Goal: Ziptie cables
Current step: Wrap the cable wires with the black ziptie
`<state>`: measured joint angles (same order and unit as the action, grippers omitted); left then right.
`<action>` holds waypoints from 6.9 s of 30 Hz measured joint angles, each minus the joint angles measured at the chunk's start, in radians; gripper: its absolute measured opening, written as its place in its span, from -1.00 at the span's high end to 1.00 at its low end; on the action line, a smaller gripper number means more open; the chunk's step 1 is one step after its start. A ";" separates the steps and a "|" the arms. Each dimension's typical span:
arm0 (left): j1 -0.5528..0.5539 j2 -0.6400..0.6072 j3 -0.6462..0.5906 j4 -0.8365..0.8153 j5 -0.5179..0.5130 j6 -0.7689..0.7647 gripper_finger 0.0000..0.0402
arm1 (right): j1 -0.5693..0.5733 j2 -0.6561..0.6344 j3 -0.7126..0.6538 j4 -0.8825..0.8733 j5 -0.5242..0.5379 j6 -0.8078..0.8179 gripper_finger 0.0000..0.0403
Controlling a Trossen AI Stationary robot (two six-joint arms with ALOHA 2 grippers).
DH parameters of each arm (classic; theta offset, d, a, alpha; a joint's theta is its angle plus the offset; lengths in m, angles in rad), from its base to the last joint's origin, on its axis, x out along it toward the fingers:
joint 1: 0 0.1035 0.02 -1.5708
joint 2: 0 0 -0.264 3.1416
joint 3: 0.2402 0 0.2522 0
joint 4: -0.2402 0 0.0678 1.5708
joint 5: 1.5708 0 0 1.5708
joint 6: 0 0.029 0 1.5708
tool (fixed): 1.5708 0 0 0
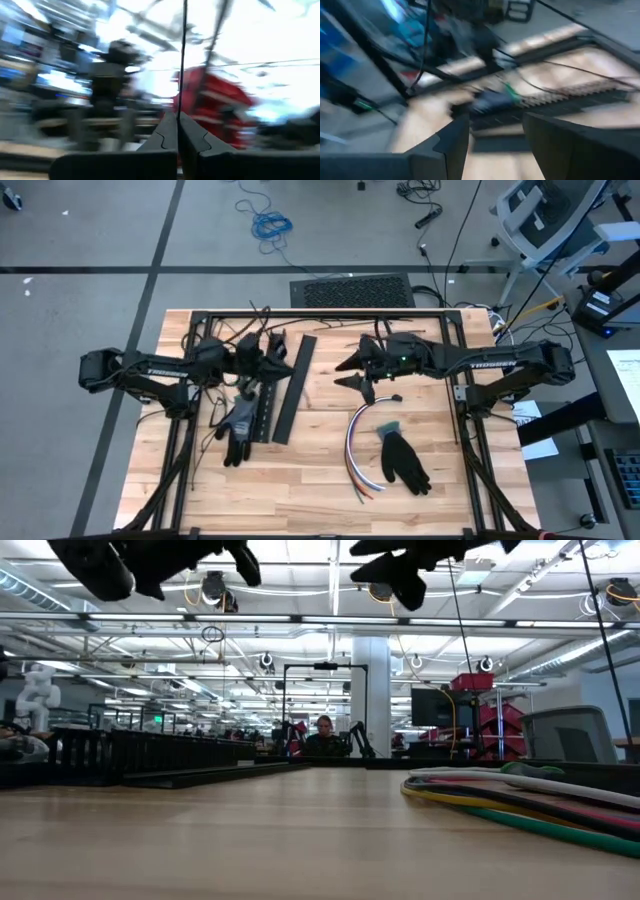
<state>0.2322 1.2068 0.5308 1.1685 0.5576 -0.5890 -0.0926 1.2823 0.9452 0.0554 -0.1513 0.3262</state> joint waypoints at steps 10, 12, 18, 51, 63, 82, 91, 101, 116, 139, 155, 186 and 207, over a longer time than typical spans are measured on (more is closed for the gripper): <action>0.018 0.069 0.056 0.077 0.078 -0.103 1.00 | 0.000 0.080 -0.158 0.727 -0.197 0.343 0.10; 0.019 0.114 0.101 0.082 0.077 -0.081 1.00 | 0.006 0.116 -0.158 0.746 -0.213 0.366 0.10; 0.018 0.236 0.230 0.079 0.161 -0.060 1.00 | 0.010 0.208 -0.159 0.911 -0.325 0.436 0.10; -0.005 0.380 0.361 0.077 0.198 -0.057 1.00 | 0.009 0.238 -0.158 1.071 -0.435 0.530 0.52; -0.005 0.379 0.361 0.182 0.221 -0.161 1.00 | -0.010 0.238 -0.158 1.064 -0.373 0.612 0.61; 0.015 0.378 0.360 0.151 0.227 -0.183 1.00 | -0.015 0.177 -0.157 0.928 -0.417 0.577 0.04; -0.031 0.378 0.360 0.101 0.186 -0.089 1.00 | -0.018 0.177 -0.157 0.913 -0.399 0.517 0.04; -0.031 0.378 0.360 0.047 0.141 -0.013 1.00 | -0.010 0.177 -0.157 0.922 -0.400 0.526 0.04; -0.029 0.378 0.360 -0.008 0.077 0.053 1.00 | -0.003 0.177 -0.157 0.939 -0.425 0.552 0.17; -0.022 0.371 0.360 0.002 0.195 -0.056 1.00 | 0.021 0.177 -0.158 0.984 -0.366 0.640 0.40; -0.045 0.370 0.360 0.012 0.143 -0.032 1.00 | 0.021 0.176 -0.158 0.838 -0.344 0.494 0.10; -0.044 0.362 0.360 0.013 0.142 -0.138 1.00 | -0.023 0.176 -0.157 0.902 -0.433 0.552 0.10; -0.065 0.362 0.360 -0.121 -0.004 0.020 1.00 | -0.023 0.176 -0.157 0.885 -0.427 0.519 0.11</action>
<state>0.1677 1.5690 0.8909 1.0476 0.5537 -0.5691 -0.1158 1.4586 0.7879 0.9405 -0.5785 0.8453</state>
